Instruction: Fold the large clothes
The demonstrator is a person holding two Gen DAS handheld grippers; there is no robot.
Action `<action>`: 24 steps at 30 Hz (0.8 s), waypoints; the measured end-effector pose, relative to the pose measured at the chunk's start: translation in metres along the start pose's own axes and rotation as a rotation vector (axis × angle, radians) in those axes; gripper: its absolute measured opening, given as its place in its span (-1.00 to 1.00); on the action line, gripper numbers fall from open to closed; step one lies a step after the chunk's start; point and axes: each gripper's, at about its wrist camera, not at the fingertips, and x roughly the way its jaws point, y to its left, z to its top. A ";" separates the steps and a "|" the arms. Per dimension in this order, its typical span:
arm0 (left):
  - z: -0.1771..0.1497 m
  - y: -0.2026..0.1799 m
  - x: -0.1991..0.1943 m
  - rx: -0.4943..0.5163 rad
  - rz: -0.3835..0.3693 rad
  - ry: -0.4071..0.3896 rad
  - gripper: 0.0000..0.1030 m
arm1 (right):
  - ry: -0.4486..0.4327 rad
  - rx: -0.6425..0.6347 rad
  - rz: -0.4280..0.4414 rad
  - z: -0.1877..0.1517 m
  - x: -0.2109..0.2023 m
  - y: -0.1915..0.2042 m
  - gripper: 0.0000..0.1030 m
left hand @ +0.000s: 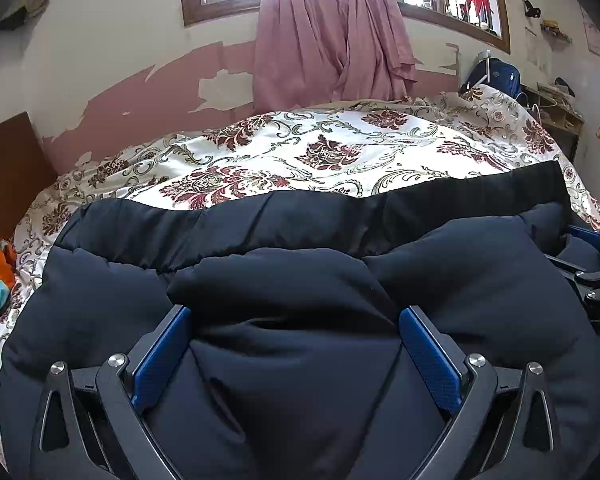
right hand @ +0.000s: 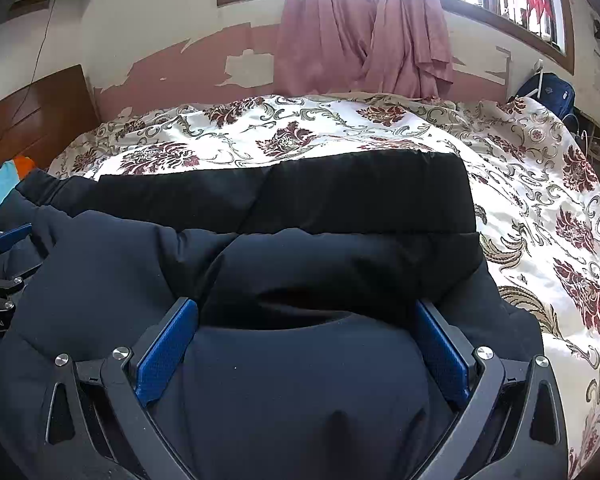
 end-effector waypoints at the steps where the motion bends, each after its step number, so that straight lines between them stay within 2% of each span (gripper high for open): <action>1: 0.000 0.000 0.000 0.001 0.001 -0.001 1.00 | -0.002 0.000 -0.002 0.000 0.000 0.000 0.99; 7: -0.002 -0.002 -0.009 0.005 0.027 -0.032 1.00 | -0.027 -0.010 -0.025 -0.003 -0.006 0.003 0.98; 12: 0.001 -0.005 -0.045 0.039 0.130 -0.046 1.00 | -0.030 -0.011 -0.046 -0.001 -0.028 0.003 0.98; 17: 0.000 0.023 -0.096 0.005 0.036 -0.079 1.00 | -0.139 -0.052 0.003 0.002 -0.085 -0.004 0.98; 21: -0.011 0.068 -0.127 -0.073 0.004 -0.075 1.00 | -0.131 -0.106 0.068 0.002 -0.122 -0.013 0.98; 24: -0.026 0.105 -0.136 -0.139 0.003 -0.030 1.00 | -0.109 -0.147 0.087 -0.006 -0.144 -0.029 0.98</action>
